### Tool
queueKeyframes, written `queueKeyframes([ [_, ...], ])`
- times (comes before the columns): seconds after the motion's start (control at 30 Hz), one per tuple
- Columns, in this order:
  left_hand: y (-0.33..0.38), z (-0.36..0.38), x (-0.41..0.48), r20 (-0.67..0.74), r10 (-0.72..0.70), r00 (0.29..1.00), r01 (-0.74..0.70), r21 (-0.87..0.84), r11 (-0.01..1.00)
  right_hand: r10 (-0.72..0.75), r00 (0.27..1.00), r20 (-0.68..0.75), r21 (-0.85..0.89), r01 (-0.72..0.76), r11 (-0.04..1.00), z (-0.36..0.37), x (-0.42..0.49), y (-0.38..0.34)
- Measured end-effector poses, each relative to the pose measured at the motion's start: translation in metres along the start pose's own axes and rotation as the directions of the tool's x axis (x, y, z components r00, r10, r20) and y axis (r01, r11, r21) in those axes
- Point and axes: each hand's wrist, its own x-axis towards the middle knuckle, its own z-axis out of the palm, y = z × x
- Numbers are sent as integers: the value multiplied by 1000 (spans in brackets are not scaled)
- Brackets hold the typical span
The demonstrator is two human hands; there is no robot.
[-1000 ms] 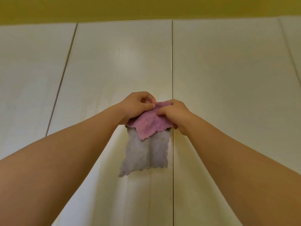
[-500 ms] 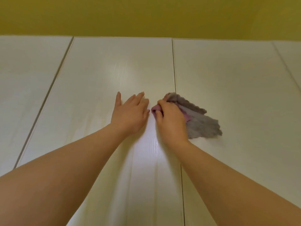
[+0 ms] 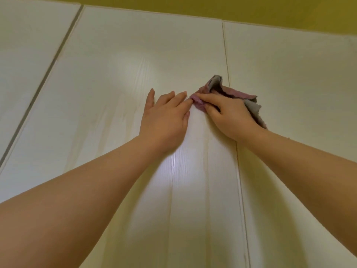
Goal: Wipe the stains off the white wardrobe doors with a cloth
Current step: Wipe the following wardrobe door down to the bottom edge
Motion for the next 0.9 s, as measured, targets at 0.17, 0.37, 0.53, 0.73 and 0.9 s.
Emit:
queueKeyframes([
  [0.17,-1,-4,1,60,4,998,-6,27,1000,85,994,-62,-46,-88,995,6,15,-4],
  [0.37,-22,-18,-12,144,94,985,-102,51,993,14,997,82,87,-21,996,-12,-7,4],
  [0.53,-41,-21,-33,86,-3,996,-2,54,999,24,1000,-1,-37,-24,999,11,-16,-14],
  [0.73,-42,-33,-35,162,-64,985,48,105,993,113,993,-22,121,-110,987,9,-4,-3],
  [0.9,-42,-37,-43,328,-71,942,30,126,992,-97,994,43,7,96,995,38,-21,-29],
])
